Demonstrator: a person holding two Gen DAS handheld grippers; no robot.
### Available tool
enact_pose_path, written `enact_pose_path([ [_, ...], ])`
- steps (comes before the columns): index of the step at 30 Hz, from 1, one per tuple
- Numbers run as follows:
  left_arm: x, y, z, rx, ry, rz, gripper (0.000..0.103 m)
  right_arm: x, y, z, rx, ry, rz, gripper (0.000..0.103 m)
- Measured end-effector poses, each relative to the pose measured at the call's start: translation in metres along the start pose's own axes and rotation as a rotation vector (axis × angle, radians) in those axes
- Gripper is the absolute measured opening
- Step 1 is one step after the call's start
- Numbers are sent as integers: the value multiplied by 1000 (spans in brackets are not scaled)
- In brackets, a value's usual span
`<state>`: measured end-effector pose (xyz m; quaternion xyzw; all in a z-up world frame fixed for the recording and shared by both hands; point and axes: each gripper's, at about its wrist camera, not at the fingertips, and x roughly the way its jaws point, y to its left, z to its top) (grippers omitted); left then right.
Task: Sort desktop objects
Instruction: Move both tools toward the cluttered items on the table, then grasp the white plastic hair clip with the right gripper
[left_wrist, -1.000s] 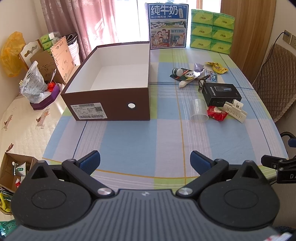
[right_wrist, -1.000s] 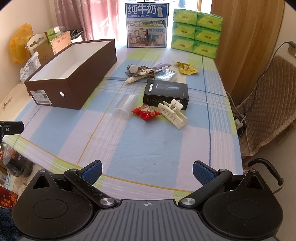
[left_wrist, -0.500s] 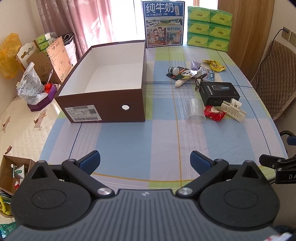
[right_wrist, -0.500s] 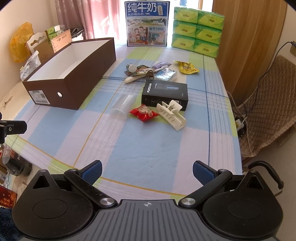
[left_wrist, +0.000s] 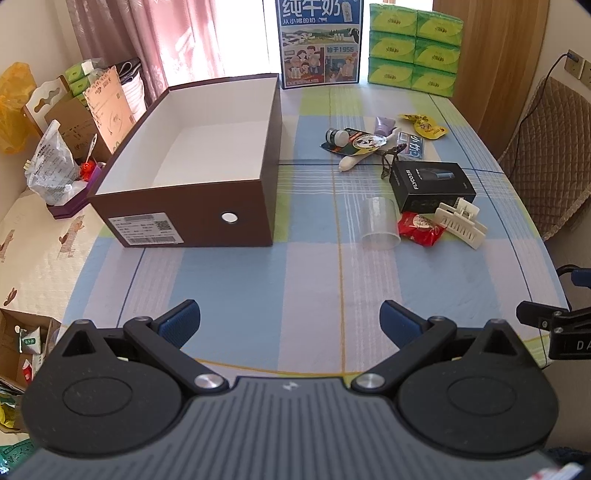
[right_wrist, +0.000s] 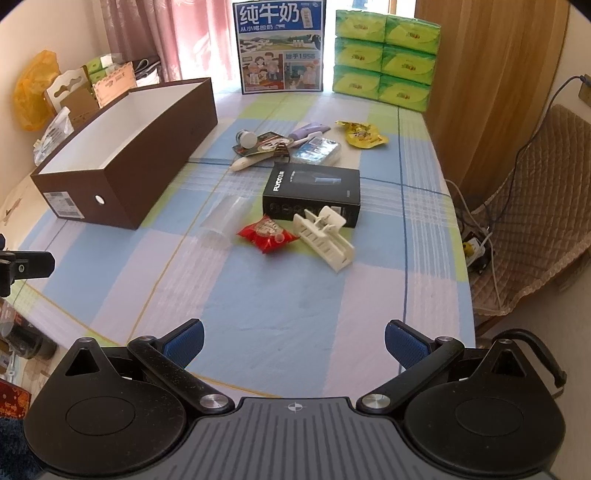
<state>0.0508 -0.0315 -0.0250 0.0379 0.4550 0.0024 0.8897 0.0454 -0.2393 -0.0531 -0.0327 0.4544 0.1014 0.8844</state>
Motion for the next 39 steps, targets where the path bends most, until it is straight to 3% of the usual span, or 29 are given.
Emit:
enact_pose_path([
  [19,38,-28,35,-2,20,-36,102,26,-40,26,-27,-43,15,101],
  [39,96,-59,62,7,60,-80,102,77,-72,54,-94,-83,117,101],
])
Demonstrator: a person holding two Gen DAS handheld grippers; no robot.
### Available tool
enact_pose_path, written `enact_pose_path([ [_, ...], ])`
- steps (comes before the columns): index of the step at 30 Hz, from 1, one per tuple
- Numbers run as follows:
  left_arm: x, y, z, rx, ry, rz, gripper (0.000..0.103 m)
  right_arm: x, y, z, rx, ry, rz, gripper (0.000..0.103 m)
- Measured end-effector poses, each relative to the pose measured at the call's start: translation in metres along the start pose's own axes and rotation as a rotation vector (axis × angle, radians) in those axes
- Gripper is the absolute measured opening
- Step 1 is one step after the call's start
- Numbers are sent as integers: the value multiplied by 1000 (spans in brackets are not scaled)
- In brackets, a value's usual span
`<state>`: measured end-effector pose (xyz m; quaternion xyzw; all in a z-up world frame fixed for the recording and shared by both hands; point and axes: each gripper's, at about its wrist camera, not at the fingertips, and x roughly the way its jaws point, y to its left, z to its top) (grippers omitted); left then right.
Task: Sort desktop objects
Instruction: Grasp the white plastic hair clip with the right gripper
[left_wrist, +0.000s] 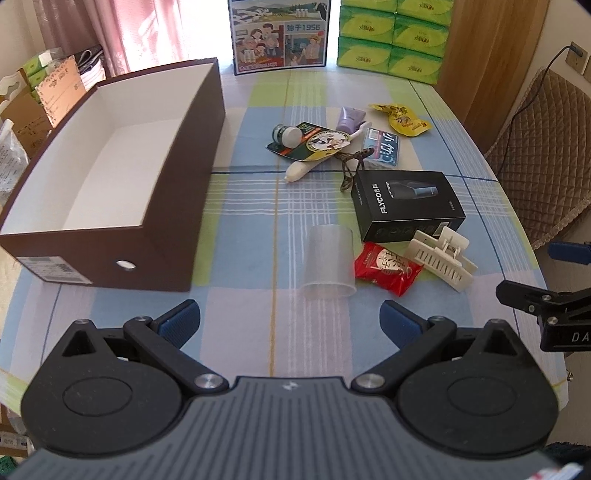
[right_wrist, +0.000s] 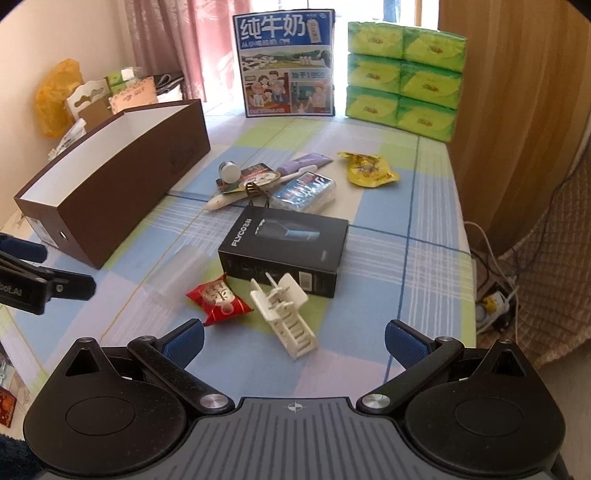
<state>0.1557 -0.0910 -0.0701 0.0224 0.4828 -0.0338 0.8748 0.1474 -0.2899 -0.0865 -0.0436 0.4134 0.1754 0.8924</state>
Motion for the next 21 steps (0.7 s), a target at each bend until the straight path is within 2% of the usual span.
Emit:
enact_pose_path([
  [8,31,-4,6,24,36,-20,102,29,-8,-1,-45,14,44,101],
  [18,64,-7,18,41,53,-20,100,68,-12,2,-114,43,77,72],
  [21,73,-8,23,52,55,-24,99,75,-10,5,-135,37,87,68],
])
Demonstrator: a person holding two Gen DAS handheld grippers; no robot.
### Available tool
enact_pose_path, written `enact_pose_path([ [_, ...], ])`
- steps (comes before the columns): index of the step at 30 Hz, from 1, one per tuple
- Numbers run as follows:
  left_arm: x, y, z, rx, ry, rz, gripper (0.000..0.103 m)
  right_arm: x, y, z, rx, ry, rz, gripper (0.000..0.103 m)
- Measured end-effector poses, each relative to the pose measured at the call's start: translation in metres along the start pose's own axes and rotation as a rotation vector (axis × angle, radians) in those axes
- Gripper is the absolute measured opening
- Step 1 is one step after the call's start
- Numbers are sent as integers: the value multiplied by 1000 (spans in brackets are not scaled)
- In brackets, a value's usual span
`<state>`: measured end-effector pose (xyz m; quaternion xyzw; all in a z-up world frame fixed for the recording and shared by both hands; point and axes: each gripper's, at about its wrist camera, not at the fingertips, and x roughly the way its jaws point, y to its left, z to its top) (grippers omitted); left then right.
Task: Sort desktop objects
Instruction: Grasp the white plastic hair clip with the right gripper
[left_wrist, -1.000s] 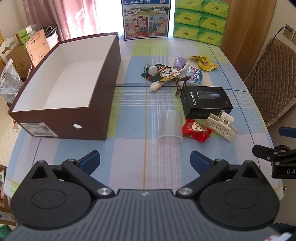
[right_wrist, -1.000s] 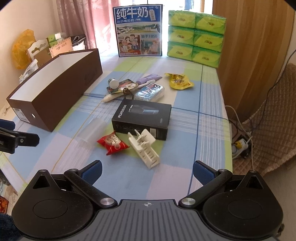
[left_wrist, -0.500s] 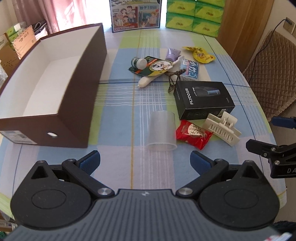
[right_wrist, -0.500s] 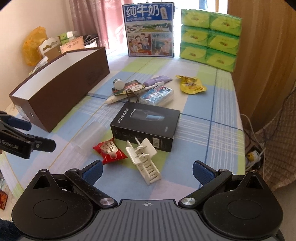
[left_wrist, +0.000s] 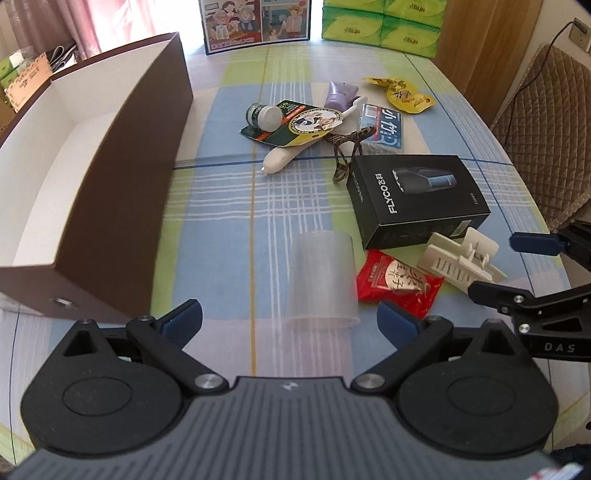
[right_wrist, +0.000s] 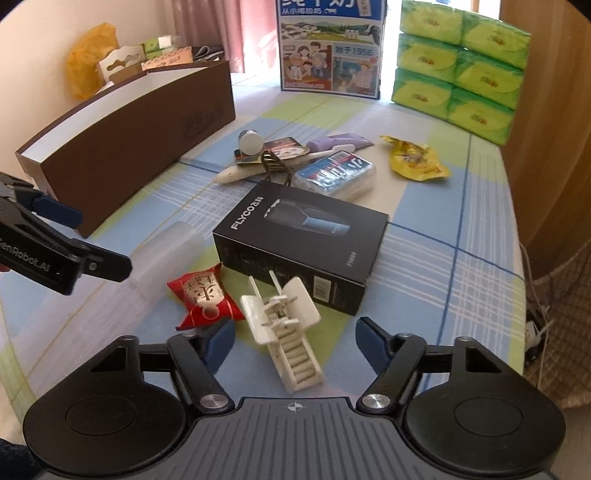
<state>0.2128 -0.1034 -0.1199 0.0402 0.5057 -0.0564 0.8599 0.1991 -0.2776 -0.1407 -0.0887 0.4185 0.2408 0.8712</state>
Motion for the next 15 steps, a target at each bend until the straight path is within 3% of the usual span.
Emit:
enact_pose_path([
  [3,7,-2,4,8,1,-8,98,6,2,2,-24,-4,1,61],
  [6,13,-4,7,19,4,-16,97,12,3,1,-39,13,-8,40],
  [15,33,-9,12,50,34,-22,91,-2,-17,-12,43,29,-73,38],
])
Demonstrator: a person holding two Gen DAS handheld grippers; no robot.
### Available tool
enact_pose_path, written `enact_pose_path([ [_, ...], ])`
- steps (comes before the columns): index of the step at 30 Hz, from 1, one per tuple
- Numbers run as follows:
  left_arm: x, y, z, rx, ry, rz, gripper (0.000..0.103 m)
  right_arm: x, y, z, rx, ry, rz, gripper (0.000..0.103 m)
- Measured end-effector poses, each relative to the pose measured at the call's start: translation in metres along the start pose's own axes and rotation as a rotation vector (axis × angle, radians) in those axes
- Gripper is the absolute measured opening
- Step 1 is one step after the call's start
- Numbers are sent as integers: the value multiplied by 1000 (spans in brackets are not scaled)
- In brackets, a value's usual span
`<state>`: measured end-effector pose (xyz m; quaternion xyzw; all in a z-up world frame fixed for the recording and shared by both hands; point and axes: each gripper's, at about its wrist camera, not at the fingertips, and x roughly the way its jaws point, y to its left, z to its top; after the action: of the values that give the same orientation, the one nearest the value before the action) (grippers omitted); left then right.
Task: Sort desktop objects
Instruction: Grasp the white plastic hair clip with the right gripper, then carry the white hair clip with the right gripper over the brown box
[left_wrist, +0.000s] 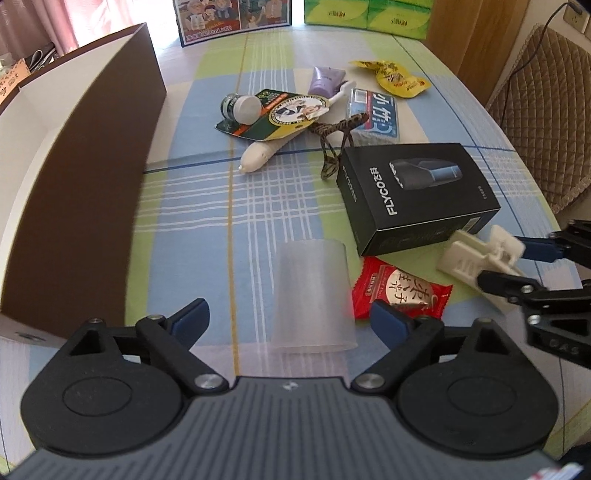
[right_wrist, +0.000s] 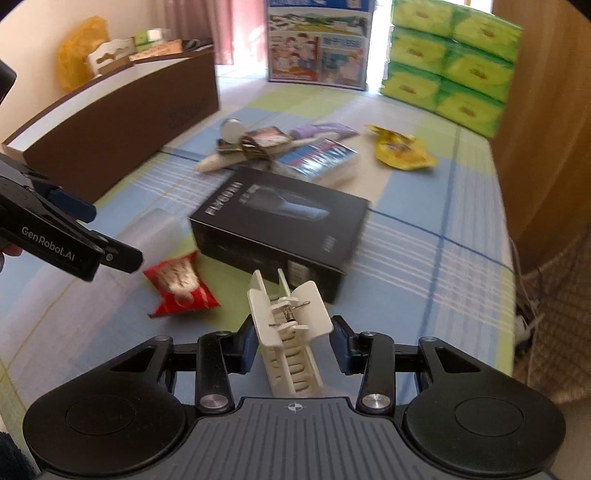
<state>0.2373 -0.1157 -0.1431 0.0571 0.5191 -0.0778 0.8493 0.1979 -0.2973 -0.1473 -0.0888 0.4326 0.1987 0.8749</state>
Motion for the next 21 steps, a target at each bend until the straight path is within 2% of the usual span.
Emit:
enact_pose_path([
  [3,7,0,2,3,8,-2,88,-7,-12,-6,44,8,-27,38],
  [6,15,-1,4,10,14,-11,80,-13,-23,-10,79,14,-47,38],
  [11,28,-2,8,7,19,-20,76,-17,-31,-13,100,11,-47,38],
  [13,32,-2,10,5,20,-32,63,-17,-31,-13,90,9,-42,38],
  [15,33,-4,9,9,14,-26,60,-16,-31,-13,80,8,-36,38],
  [18,28,-7,5,20,-1,-35,47,-14,-28,-12,61,4,-26,38],
  [21,23,-8,-3,17,1,-27,47,-12,-27,-11,46,2,-15,38],
])
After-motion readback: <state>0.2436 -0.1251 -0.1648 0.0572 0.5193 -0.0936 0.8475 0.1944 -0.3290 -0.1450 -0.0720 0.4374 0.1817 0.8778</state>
